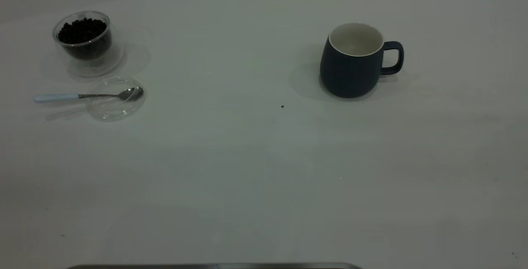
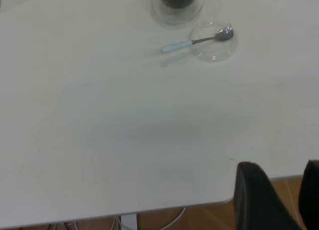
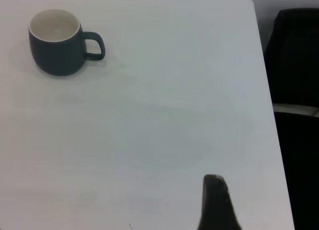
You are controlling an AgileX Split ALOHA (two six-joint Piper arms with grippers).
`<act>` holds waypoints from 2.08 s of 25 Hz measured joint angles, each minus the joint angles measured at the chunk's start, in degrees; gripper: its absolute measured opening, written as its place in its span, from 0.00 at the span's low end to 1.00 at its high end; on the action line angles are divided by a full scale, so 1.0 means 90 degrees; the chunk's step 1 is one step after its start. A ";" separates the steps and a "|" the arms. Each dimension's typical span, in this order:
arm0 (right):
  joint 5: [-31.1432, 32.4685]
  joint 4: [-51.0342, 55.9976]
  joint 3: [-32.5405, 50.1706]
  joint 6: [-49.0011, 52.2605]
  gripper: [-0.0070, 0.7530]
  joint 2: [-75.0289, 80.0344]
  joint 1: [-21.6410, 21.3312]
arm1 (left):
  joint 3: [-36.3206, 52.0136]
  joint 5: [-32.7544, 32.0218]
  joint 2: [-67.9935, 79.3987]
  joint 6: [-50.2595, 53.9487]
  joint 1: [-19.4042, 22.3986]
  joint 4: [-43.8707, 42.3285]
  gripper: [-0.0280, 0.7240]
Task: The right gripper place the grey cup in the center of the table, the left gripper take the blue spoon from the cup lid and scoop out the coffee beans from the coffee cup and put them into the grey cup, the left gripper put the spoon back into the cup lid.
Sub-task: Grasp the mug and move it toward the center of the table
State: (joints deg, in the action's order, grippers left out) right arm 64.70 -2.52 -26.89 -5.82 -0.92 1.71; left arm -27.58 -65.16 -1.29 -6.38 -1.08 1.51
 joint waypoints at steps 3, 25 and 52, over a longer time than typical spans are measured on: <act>0.0000 0.0000 0.0000 0.0000 0.62 0.0000 0.0000 | 0.0000 0.0000 0.0000 0.0000 0.0000 0.0000 0.41; 0.0000 0.0000 0.0000 0.0006 0.62 0.0000 0.0000 | 0.0000 0.0000 0.0000 0.0000 0.0000 0.0000 0.41; 0.0000 0.0579 0.0000 0.0065 0.62 0.0000 0.0000 | 0.0000 0.0000 0.0000 0.0006 0.0000 0.0000 0.41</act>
State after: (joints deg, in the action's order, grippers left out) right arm 64.70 2.69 -26.89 -5.23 -0.92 1.71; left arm -27.58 -65.16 -1.29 -6.32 -1.08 1.51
